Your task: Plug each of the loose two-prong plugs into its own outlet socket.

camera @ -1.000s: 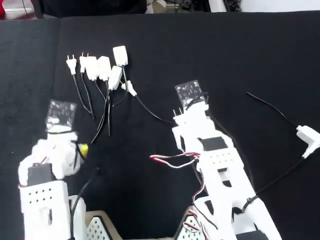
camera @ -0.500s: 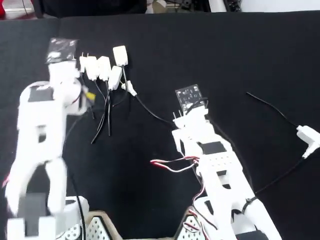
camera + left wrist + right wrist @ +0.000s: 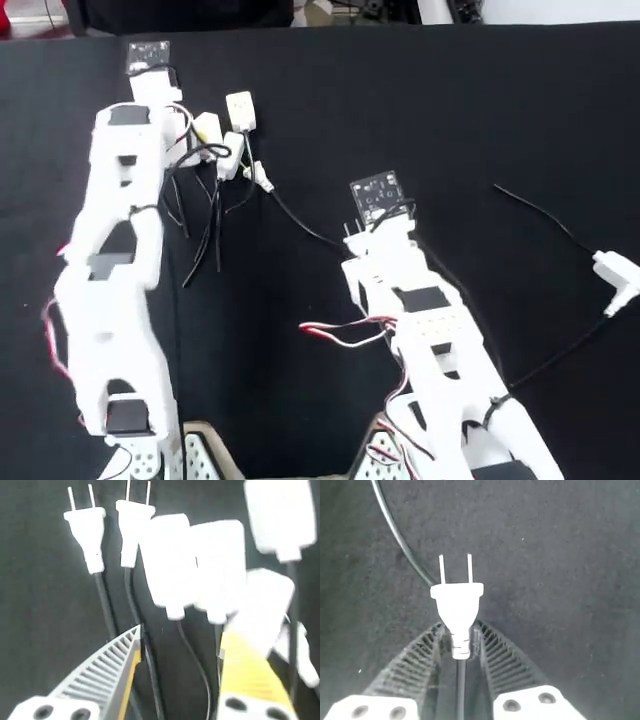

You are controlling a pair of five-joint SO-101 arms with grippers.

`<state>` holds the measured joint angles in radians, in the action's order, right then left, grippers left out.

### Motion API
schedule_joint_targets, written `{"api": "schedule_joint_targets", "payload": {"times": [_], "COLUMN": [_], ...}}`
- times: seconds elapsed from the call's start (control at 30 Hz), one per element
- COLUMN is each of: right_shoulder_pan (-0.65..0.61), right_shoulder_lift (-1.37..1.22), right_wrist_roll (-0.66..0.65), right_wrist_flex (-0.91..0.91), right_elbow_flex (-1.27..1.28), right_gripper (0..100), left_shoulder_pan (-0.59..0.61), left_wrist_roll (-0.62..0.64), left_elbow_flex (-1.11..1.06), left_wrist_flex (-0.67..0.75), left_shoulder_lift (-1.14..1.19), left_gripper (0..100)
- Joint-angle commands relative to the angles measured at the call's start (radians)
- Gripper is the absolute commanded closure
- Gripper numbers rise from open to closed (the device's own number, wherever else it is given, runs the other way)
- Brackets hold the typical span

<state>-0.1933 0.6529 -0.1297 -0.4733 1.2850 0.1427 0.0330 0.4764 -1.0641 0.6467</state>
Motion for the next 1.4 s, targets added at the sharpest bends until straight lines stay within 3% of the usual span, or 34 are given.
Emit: {"api": "schedule_joint_targets", "payload": {"times": [0.0, 0.43, 0.57, 0.77, 1.1, 1.23, 1.37], "right_shoulder_pan": [-0.011, -0.011, -0.012, -0.012, -0.012, -0.012, -0.012], "right_shoulder_lift": [0.025, 0.025, 0.025, 0.025, 0.025, 0.025, 0.025], "right_wrist_roll": [0.006, 0.006, 0.006, 0.006, 0.006, 0.006, 0.006], "right_wrist_flex": [0.018, 0.015, 0.014, 0.018, 0.018, 0.018, 0.02], "right_elbow_flex": [-0.005, -0.005, -0.005, 0.001, 0.002, 0.002, 0.002], "right_gripper": [98.7, 98.7, 98.7, 98.7, 98.7, 98.7, 98.7], "left_shoulder_pan": [0.025, 0.05, 0.062, 0.084, 0.081, 0.079, 0.076], "left_wrist_roll": [0.025, 0.023, 0.023, 0.023, 0.025, 0.021, -0.011], "left_elbow_flex": [0.266, 0.725, 0.754, 0.881, 0.911, 0.911, 0.918], "left_wrist_flex": [-0.037, -0.176, -0.172, -0.318, -0.318, -0.316, -0.347], "left_shoulder_lift": [0.078, 0.4, 0.496, 0.5, 0.516, 0.514, 0.514], "left_gripper": [75, 75, 75, 81, 85, 93, 95]}}
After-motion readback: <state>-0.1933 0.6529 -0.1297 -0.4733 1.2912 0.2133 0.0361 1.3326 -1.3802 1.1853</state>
